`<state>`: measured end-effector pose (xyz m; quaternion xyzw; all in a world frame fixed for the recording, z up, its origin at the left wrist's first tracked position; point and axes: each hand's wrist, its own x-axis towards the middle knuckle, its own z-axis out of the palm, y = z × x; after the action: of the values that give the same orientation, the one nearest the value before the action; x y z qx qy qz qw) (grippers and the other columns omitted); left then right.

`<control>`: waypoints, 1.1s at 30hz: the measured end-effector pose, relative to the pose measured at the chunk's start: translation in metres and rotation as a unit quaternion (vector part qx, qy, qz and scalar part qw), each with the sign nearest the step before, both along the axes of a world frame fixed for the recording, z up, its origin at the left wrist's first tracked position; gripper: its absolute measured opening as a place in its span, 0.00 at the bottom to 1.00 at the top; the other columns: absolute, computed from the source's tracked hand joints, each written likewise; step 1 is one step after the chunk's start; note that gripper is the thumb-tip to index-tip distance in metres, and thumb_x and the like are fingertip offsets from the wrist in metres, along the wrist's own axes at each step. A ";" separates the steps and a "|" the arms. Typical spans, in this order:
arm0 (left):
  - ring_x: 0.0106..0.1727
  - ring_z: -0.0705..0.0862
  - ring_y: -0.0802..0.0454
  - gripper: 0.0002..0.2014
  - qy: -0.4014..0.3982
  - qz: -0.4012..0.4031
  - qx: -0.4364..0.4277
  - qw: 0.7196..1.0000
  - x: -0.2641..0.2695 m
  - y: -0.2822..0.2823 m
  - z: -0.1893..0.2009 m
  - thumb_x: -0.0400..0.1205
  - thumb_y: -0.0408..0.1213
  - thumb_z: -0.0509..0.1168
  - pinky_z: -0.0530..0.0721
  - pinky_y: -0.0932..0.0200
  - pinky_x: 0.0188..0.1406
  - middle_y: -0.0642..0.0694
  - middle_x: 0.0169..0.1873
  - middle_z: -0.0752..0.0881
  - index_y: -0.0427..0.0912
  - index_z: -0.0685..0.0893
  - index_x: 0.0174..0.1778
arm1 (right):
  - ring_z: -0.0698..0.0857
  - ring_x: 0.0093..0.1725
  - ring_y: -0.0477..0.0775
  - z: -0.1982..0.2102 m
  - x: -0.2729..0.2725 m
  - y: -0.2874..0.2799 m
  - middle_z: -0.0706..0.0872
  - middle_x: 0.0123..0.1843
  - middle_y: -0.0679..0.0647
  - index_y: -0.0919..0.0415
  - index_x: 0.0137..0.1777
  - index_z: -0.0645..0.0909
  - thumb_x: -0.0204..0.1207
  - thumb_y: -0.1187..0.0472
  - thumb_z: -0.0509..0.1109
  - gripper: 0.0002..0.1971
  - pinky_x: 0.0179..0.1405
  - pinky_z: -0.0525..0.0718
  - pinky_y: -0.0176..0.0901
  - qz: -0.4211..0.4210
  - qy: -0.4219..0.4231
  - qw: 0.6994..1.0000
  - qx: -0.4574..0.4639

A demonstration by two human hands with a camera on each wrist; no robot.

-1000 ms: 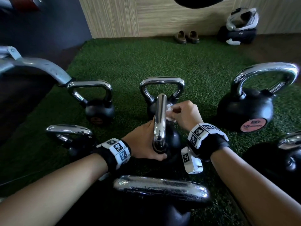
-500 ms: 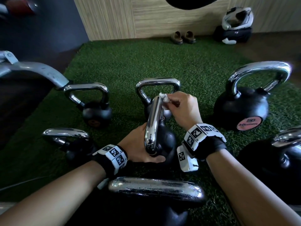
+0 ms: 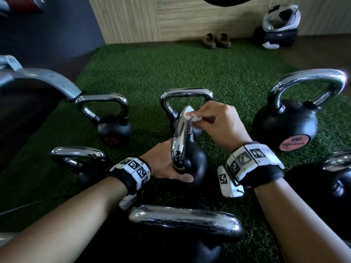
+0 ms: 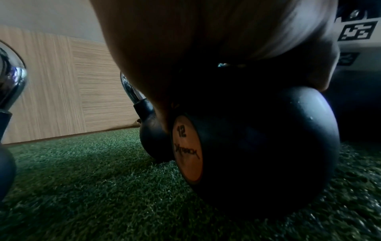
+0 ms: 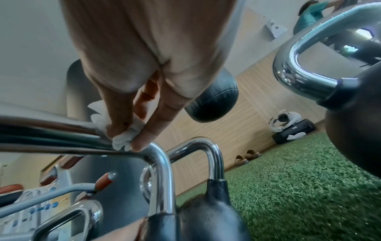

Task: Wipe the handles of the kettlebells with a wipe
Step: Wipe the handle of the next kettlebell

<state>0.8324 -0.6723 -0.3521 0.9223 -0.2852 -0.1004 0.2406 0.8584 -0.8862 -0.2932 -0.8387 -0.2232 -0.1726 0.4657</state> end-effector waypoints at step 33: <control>0.43 0.76 0.88 0.21 0.012 -0.001 -0.003 1.000 0.021 -0.003 -0.002 0.71 0.49 0.85 0.67 0.84 0.46 0.71 0.33 0.77 0.65 0.75 0.34 | 0.91 0.40 0.44 -0.022 -0.015 -0.001 0.95 0.40 0.50 0.55 0.45 0.94 0.64 0.68 0.88 0.12 0.48 0.89 0.39 0.152 0.217 0.964 0.002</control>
<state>0.8530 -0.6749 -0.3537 0.9200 -0.2835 -0.1107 0.2471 0.8432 -0.8867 -0.3150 -0.8112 -0.2415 0.0865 0.5255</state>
